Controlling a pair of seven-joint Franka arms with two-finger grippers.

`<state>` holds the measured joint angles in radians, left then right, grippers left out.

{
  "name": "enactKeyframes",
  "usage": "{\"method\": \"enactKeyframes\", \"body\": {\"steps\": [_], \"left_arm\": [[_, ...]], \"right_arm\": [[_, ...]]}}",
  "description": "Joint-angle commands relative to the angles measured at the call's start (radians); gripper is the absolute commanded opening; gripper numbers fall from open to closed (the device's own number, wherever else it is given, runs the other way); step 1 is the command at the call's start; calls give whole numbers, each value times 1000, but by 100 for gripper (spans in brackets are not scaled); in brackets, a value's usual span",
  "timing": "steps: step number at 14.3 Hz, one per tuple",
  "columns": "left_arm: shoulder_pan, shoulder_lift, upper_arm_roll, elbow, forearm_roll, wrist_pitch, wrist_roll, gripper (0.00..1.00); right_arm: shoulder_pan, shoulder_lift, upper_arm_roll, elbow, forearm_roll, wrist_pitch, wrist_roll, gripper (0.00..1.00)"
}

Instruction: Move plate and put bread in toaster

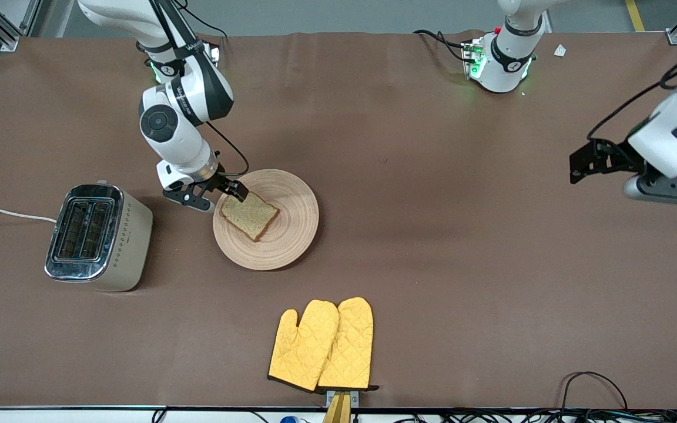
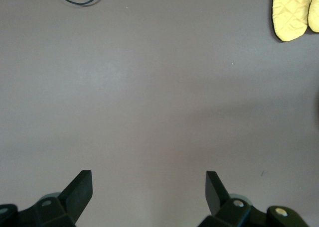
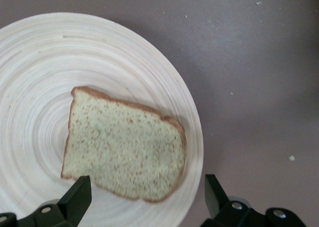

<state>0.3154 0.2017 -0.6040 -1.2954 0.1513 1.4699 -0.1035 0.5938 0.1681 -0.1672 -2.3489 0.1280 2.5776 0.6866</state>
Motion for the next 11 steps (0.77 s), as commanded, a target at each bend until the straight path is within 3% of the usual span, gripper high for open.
{"method": "enactKeyframes", "body": {"steps": [1, 3, 6, 11], "left_arm": [[-69, -114, 120, -135, -68, 72, -5, 100], [-122, -174, 196, -215, -125, 119, -7, 100], [-205, -258, 301, -336, -153, 176, -5, 100], [-309, -320, 417, -438, -162, 249, -7, 100]], "right_arm": [[20, 71, 2, -44, 15, 140, 11, 100], [30, 128, 17, -76, 15, 257, 11, 100], [29, 134, 29, -76, 15, 245, 16, 100], [27, 133, 31, -66, 16, 222, 33, 100]]}}
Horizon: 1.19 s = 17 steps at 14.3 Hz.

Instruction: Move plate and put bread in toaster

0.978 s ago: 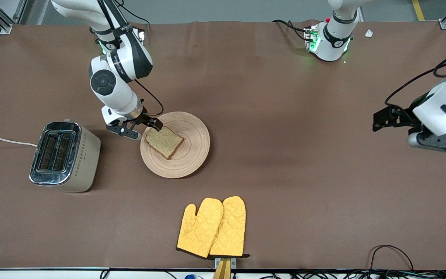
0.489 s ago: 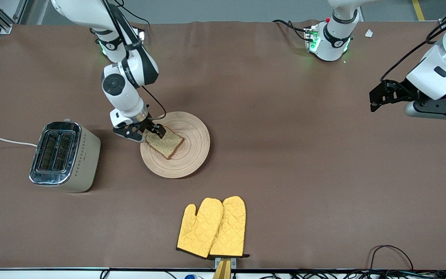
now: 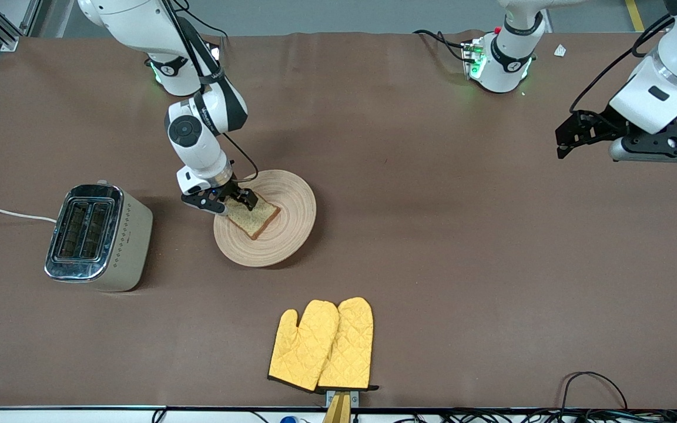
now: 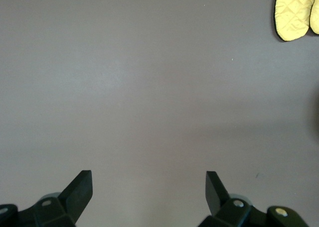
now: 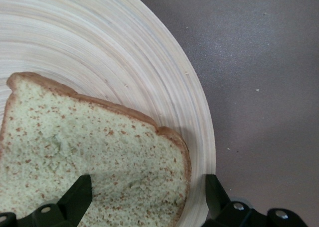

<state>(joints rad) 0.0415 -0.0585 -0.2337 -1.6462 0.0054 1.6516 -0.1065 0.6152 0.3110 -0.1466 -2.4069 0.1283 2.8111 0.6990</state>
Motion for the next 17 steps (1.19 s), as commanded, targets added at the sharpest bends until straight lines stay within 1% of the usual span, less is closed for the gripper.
{"method": "enactKeyframes", "body": {"steps": [1, 2, 4, 5, 6, 7, 8, 9, 11, 13, 16, 17], "left_arm": [[-46, -79, 65, -124, -18, 107, -4, 100], [-46, -84, 68, -141, -28, 125, -4, 100], [-40, -83, 68, -135, -32, 125, -2, 100], [-38, -71, 66, -116, -32, 123, 1, 100], [-38, -51, 66, -89, -32, 119, 4, 100], [-41, -38, 65, -58, -30, 113, 1, 100], [-41, -29, 63, -44, -30, 99, 1, 100], [-43, -27, 63, -38, -28, 94, 1, 100], [-43, -27, 59, -38, -27, 94, 2, 100], [-45, -27, 57, -38, -28, 94, 1, 100], [-38, -23, 57, -38, -30, 96, 5, 100], [-34, -18, 59, -38, -30, 96, 14, 100]], "right_arm": [[2, -10, 10, -2, 19, -25, 19, 96], [3, -10, 10, 0, 27, -30, 19, 87], [3, -10, 10, 0, 27, -32, 19, 63], [3, -10, 10, 0, 27, -32, 19, 50], [6, -10, 10, 0, 27, -33, 17, 34], [6, -10, 10, 0, 27, -36, 14, 21], [8, -12, 10, 0, 27, -38, 11, 9], [8, -12, 10, 0, 27, -39, 11, 1], [5, -12, 10, 29, 27, -89, 10, 0], [0, -12, 10, 86, 27, -188, 7, 0], [-2, -10, 9, 126, 27, -246, 7, 0], [-2, -12, 7, 156, 27, -295, 7, 0]]}}
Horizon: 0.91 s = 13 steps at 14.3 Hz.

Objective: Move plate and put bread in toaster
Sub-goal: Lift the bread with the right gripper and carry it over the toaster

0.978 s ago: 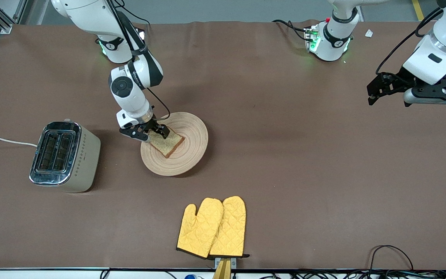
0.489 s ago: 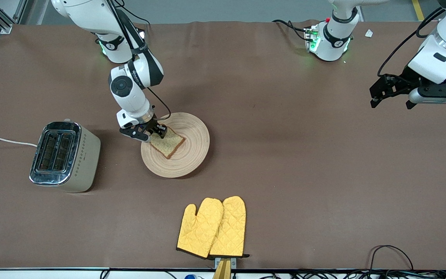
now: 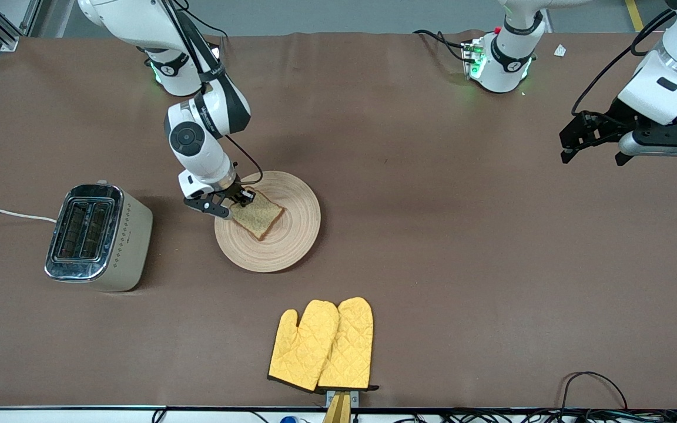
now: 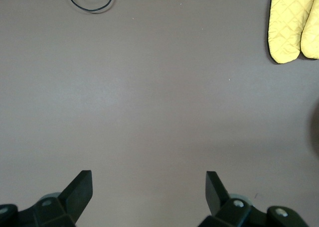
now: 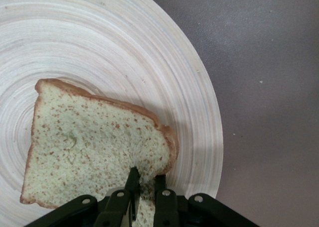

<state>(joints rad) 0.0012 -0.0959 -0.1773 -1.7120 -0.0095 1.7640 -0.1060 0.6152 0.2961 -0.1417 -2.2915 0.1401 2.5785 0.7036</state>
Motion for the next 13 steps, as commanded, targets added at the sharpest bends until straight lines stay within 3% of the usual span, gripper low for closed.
{"method": "enactKeyframes", "body": {"steps": [1, 8, 10, 13], "left_arm": [[7, 21, 2, 28, -15, -17, 16, 100], [7, 22, 2, 31, -15, -15, 17, 100], [10, 22, 4, 32, -17, -15, 17, 100], [10, 21, 10, 32, -17, -17, 19, 100]], "right_arm": [[-2, 3, 2, 90, 13, -145, 2, 0], [-87, 3, -4, 481, -13, -740, -90, 0], [-106, 3, -2, 547, -95, -839, -115, 0], [-84, 3, 2, 604, -330, -984, -174, 0]]}}
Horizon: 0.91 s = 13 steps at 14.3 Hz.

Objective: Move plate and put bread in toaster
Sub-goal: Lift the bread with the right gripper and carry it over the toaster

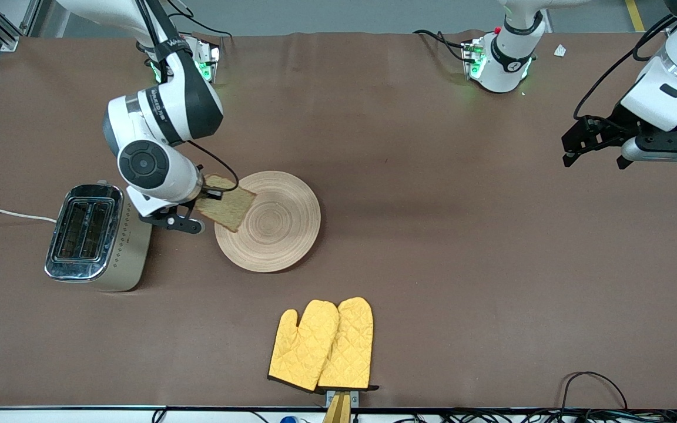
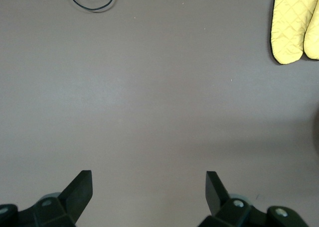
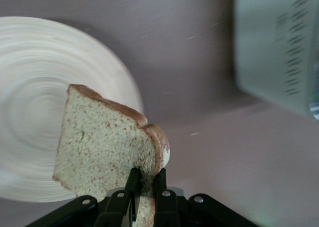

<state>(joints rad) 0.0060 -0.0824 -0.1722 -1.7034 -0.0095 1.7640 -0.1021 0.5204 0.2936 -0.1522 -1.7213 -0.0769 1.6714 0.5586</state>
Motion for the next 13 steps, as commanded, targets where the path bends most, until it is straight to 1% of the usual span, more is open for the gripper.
{"method": "enactKeyframes", "body": {"steps": [1, 2, 4, 5, 7, 9, 12, 13], "left_arm": [[5, 7, 5, 25, -15, -17, 15, 100], [5, 7, 5, 25, -17, -17, 15, 100], [5, 7, 5, 25, -17, -17, 15, 100], [5, 7, 5, 25, -17, -17, 15, 100], [5, 7, 5, 24, -17, -17, 15, 100], [5, 7, 5, 25, -17, -17, 15, 100], [6, 7, 5, 25, -18, -17, 15, 100], [6, 7, 5, 24, -18, -17, 15, 100]], "right_arm": [[9, 6, 13, 39, -141, -93, -43, 0], [10, 4, 13, 40, -193, -99, -89, 0], [3, 6, 13, 67, -362, -171, -199, 0], [-5, 6, 11, 84, -415, -202, -238, 0], [-25, 4, 6, 100, -531, -208, -322, 0], [-33, 9, 8, 111, -672, -234, -327, 0], [-37, 45, 6, 106, -808, -246, -304, 0], [-43, 61, 6, 101, -825, -245, -274, 0]]}}
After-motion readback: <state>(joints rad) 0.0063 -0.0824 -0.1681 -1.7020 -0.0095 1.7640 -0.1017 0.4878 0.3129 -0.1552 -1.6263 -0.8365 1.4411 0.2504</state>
